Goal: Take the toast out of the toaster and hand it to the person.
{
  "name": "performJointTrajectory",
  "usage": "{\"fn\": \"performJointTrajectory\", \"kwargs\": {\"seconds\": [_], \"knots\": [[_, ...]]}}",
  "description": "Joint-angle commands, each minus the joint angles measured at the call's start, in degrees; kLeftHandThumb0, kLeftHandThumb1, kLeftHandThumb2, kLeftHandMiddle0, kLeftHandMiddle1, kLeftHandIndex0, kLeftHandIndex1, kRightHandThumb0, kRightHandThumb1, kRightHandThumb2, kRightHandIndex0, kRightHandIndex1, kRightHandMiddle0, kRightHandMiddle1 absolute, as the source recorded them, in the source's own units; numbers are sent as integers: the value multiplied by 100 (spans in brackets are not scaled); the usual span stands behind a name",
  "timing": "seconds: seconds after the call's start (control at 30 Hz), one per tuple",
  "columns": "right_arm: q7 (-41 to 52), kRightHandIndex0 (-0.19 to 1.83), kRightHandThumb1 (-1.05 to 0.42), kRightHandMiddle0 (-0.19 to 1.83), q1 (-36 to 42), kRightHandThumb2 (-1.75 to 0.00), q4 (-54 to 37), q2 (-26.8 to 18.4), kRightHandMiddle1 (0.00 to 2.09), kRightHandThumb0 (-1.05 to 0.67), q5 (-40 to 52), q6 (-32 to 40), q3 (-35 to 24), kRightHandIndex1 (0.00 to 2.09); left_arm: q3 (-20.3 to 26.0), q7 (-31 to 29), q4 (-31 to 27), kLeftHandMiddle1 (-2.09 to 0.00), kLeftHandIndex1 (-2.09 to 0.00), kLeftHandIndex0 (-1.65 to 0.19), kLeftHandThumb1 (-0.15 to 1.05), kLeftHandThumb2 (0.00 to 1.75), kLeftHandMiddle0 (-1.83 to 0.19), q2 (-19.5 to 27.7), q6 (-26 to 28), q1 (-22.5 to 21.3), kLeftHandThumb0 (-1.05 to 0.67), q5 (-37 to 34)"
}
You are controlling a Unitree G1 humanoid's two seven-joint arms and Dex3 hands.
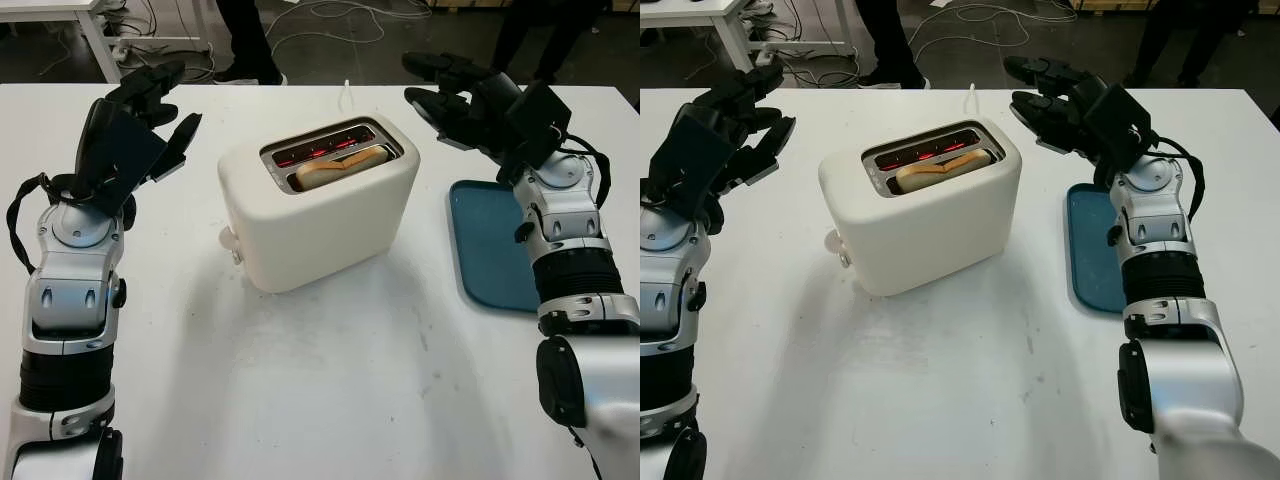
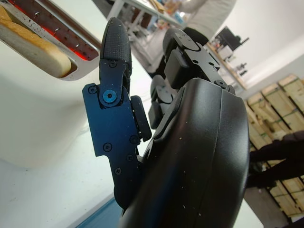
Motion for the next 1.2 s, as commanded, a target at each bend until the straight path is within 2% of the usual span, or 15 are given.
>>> {"fn": "performJointTrajectory", "kwargs": {"seconds": [0.0,0.57,1.17], "knots": [[4,38,-92,39,55,-40,-52,12,0,-61,45,16,4,0,-4,-5,-87,-84,-14,-32,92,46,0,30,50,6,-45,13],[-1,39,-92,40,2,-38,86,32,0,-65,52,-59,-8,1,-9,-24,-49,-85,-14,-32,92,46,0,56,4,-6,-45,19],[27,39,-92,40,2,-40,77,29,0,-61,64,-71,-7,1,-9,-16,-75,-85,-15,-33,92,46,0,65,10,11,-45,35]]}}
